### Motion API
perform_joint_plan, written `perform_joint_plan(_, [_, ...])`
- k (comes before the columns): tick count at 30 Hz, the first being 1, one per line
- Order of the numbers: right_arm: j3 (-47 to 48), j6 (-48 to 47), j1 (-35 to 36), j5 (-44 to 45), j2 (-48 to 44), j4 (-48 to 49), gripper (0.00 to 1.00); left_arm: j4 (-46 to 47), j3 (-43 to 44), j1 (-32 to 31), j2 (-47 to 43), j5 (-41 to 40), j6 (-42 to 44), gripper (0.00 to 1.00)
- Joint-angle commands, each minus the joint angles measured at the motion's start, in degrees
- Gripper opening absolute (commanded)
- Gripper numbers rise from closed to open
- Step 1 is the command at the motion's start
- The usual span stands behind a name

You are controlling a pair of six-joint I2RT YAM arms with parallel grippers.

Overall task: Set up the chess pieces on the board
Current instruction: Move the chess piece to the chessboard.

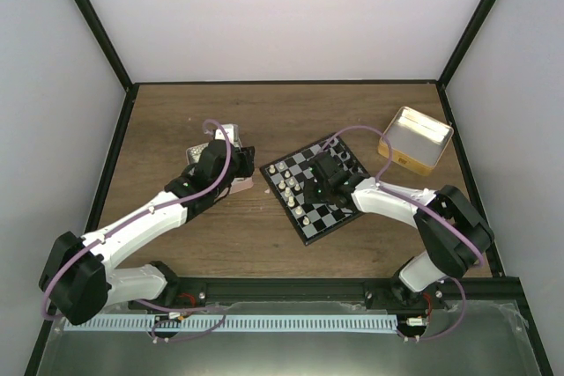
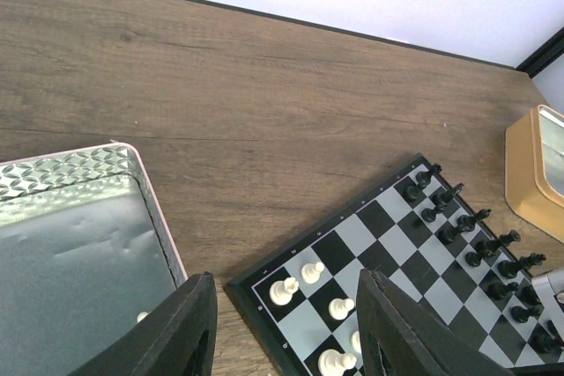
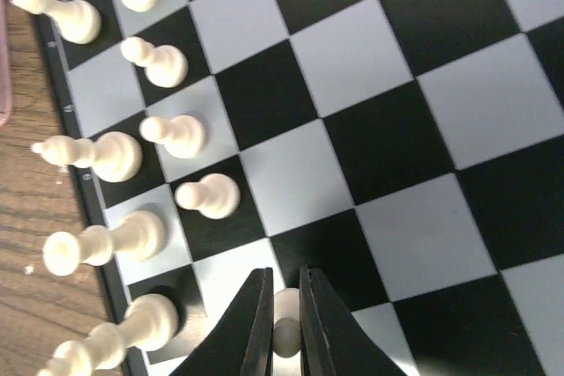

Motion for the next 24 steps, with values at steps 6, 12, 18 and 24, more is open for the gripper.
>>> perform_joint_plan(6, [1.5,-0.6,-0.2,-5.8,1.0,5.2,0.09,1.0,-0.9,0.7,-0.4,0.3,-0.5,0.46])
perform_joint_plan(12, [1.7,-0.6,-0.1,-6.6,2.2,5.2,0.12,1.0,-1.0,0.9,-0.3,0.3,-0.7,0.46])
perform_joint_plan(18, [1.8,-0.7,-0.1,-8.2,2.6,5.2,0.22,0.9,-1.0,1.2,-0.3,0.5,-0.9,0.46])
perform_joint_plan(24, [2.1,-0.4,-0.1,-6.6,0.4,4.2,0.34,-0.7,0.2,3.1,0.3,0.2,0.7,0.59])
